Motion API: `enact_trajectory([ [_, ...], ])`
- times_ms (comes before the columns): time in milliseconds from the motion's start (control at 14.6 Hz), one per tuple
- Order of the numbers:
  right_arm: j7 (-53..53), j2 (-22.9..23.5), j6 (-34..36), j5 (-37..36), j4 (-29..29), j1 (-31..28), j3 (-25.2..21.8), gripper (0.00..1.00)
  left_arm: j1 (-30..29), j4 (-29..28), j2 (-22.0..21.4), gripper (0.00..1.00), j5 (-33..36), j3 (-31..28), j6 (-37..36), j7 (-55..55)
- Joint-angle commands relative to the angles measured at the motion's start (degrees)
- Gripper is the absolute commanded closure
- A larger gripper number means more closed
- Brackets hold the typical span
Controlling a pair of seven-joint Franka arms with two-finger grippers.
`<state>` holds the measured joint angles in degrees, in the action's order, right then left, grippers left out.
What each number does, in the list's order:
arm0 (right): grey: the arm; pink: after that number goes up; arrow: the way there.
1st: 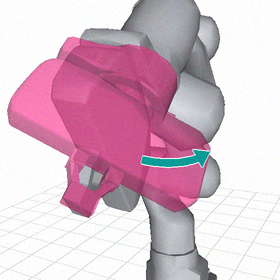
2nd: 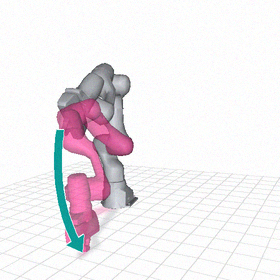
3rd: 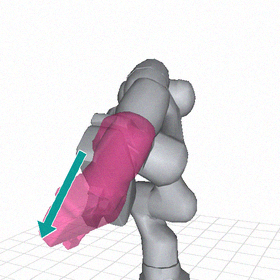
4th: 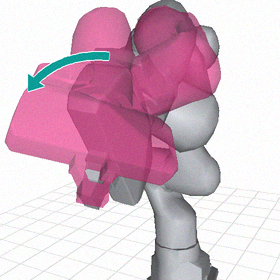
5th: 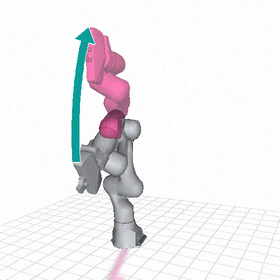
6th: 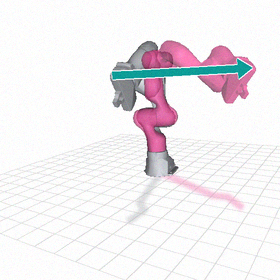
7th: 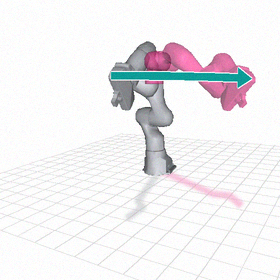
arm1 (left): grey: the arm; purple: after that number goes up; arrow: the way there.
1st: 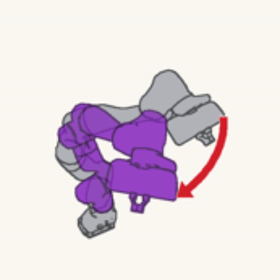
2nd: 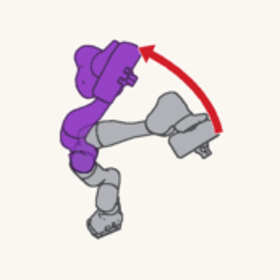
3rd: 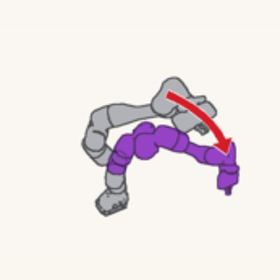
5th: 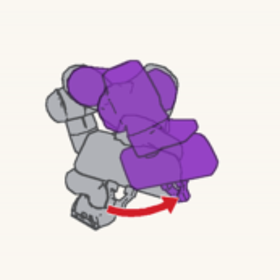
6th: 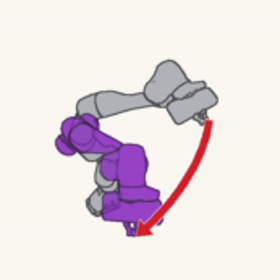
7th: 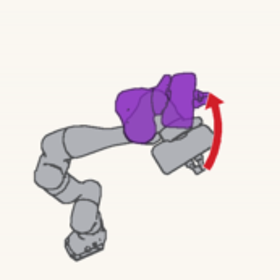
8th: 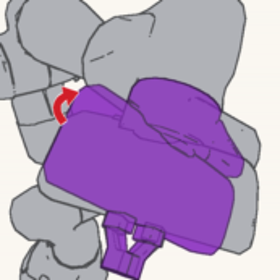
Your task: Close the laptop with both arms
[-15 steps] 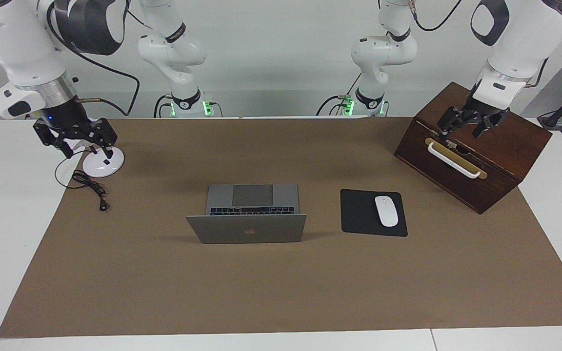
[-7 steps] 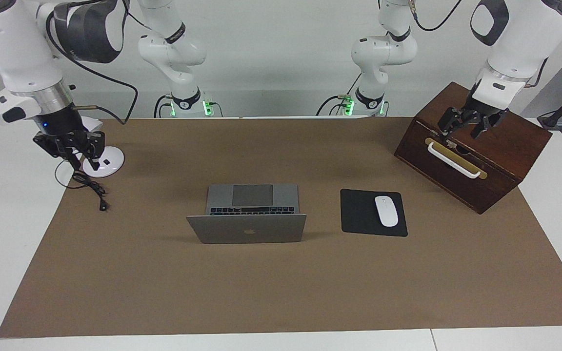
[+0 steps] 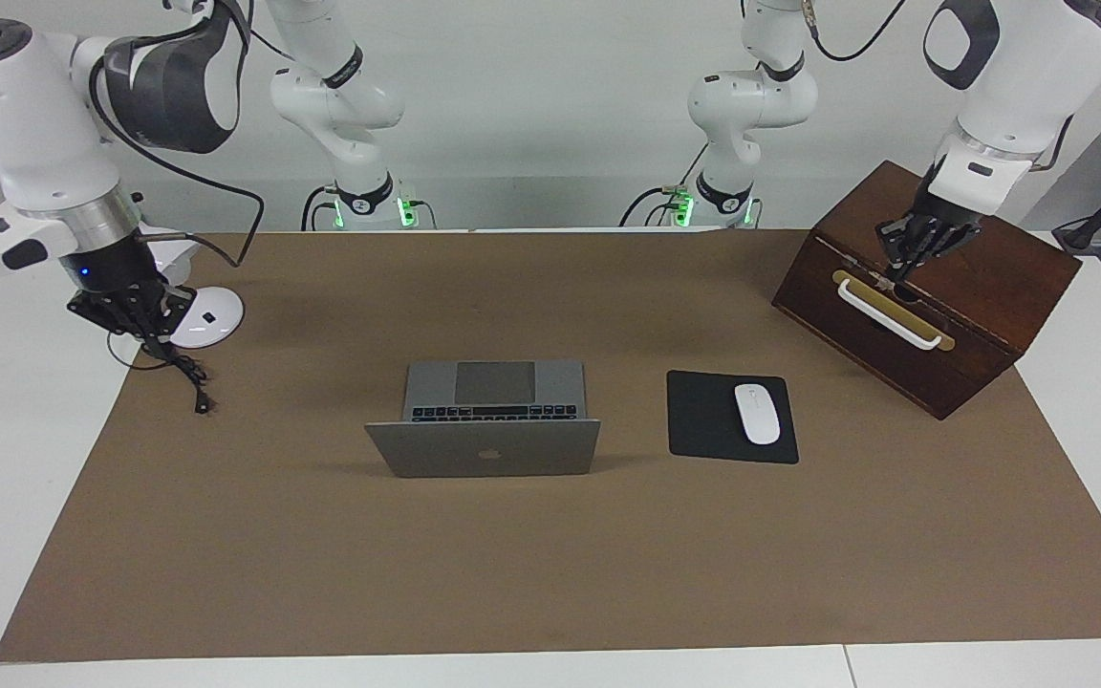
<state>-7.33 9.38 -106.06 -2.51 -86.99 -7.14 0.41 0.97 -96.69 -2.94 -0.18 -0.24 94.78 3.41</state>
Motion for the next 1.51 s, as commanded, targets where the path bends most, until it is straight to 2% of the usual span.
enact_trajectory([
  [0, -1.37, 10.36, 4.62, -1.10, 14.61, -0.78, 0.56, 1.00, -0.26, -0.60, -0.40, 1.00, -1.92, -0.02, 1.37, 0.20],
  [205, -1.37, 21.43, 8.32, -1.71, 28.85, -0.16, 0.64, 1.00, -0.09, -3.23, -1.18, 1.00, -4.47, -0.02, 4.08, -0.51],
  [274, -1.37, 24.43, 8.07, -1.80, 31.68, -0.16, 0.82, 1.00, 0.17, -4.98, -1.97, 1.00, -4.74, -0.02, 5.66, -0.68],
  [616, 2.22, 34.46, 2.36, -1.97, 38.81, 3.43, 0.47, 1.00, 1.32, -11.75, -4.52, 1.00, -6.67, 0.07, 12.52, -5.24],
  [821, 6.35, 36.58, -0.55, -2.32, 39.27, 5.81, 0.38, 1.00, 2.28, -17.11, -6.71, 1.00, -8.25, 0.07, 18.23, -8.41],
  [1095, 12.94, 36.76, 0.15, -3.38, 39.27, 10.55, -1.29, 1.00, 7.10, -27.48, -11.02, 1.00, -8.34, 0.07, 29.03, -8.94],
  [1437, 16.55, 36.67, -0.02, -3.47, 39.18, 12.67, -1.46, 1.00, 11.59, -31.27, -12.35, 1.00, -8.96, 0.07, 33.80, -9.03],
])
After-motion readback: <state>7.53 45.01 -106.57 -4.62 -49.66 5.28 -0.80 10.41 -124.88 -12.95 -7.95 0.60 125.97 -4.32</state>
